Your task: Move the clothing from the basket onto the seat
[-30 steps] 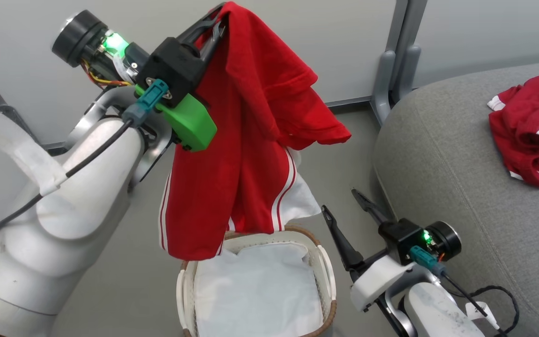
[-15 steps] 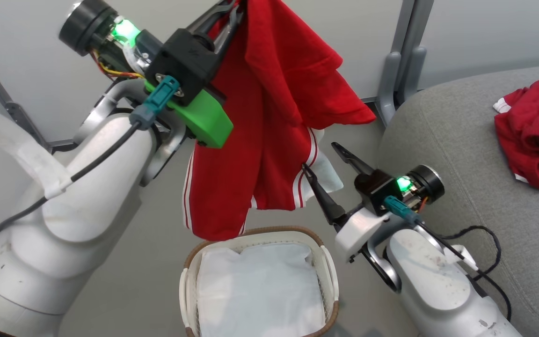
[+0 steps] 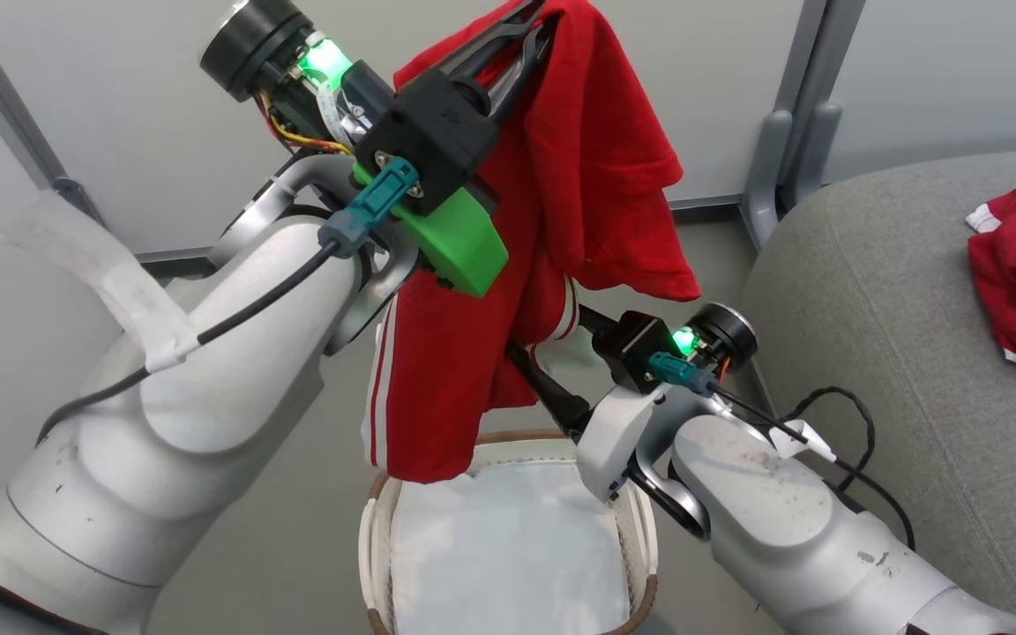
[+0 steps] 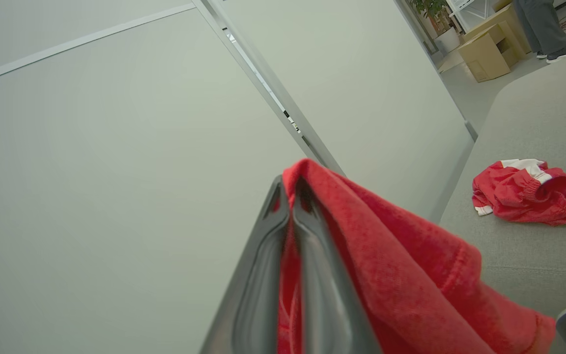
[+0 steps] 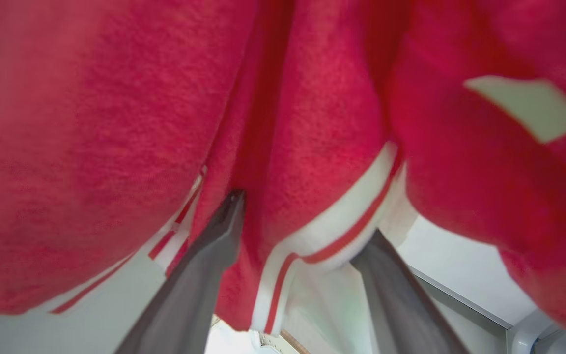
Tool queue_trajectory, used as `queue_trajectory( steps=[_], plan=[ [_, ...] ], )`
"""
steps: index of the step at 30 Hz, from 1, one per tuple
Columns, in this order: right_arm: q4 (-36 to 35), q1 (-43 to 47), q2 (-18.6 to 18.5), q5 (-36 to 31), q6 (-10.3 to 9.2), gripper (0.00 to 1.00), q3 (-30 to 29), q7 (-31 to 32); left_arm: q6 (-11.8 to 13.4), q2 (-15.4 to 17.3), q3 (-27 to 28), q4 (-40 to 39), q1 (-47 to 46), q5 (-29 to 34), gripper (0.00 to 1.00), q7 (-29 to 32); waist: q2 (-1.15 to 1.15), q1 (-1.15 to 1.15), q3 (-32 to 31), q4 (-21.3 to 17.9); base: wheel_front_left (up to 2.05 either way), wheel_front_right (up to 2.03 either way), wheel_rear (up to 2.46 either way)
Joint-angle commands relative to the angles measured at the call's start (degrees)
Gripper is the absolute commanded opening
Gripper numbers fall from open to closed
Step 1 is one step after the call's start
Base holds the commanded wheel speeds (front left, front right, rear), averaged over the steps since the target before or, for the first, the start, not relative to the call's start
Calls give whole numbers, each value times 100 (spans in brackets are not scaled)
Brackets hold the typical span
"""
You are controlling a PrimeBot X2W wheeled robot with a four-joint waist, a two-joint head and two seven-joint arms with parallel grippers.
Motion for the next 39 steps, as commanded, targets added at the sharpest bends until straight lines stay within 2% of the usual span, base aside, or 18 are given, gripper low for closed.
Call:
queue_trajectory(
  steps=[1, 2, 8, 13, 14, 16, 17, 23, 31, 39],
  plan=[
    [41, -104, -23, 60, -6, 23, 33, -28, 3, 16, 7, 6, -1, -44, 0, 2, 0, 0, -11, 45, 0, 0, 0],
    [40, -126, -20, 63, -6, 0, 59, -28, 20, 30, 14, 15, 25, -64, 0, 18, 0, 0, -12, 59, 0, 0, 0],
    [-132, -125, -21, 19, -6, 0, 7, -28, 155, 208, 174, 226, 268, -280, 0, 101, 0, 0, 0, 92, 0, 0, 0],
    [-409, -24, -101, -122, -6, 0, -171, -28, 311, 478, 368, 549, 616, -464, 0, 53, 0, 0, 31, 13, 0, 0, 0],
    [-485, 7, -125, -150, -7, 0, -229, -28, 344, 522, 408, 610, 704, -509, 4, 16, 0, 0, 38, -8, 0, 0, 0],
    [-633, 48, -149, -228, -7, 0, -349, -28, 422, 607, 474, 697, 897, -592, 49, -108, 0, 0, 47, -45, 0, 0, 0],
    [-693, 60, -163, -259, -6, 0, -404, -28, 453, 616, 509, 738, 990, -647, 100, -162, 0, 0, 51, -60, 0, 0, 0],
    [-1019, 119, -253, -521, -6, 0, -795, -28, 614, 593, 629, 866, 1706, -955, 100, -544, 0, 0, 67, -136, 0, 0, 0],
    [-1220, 208, -336, -825, -7, 0, -1192, -28, 805, 409, 605, 844, 2749, -1243, 100, -969, 0, 0, 72, -169, 0, 0, 0],
    [-1247, 347, -467, -992, -7, 0, -1477, -28, 851, 299, 517, 724, 3318, -1299, 100, -1111, 0, 0, 91, -207, 0, 0, 0]
  ],
)
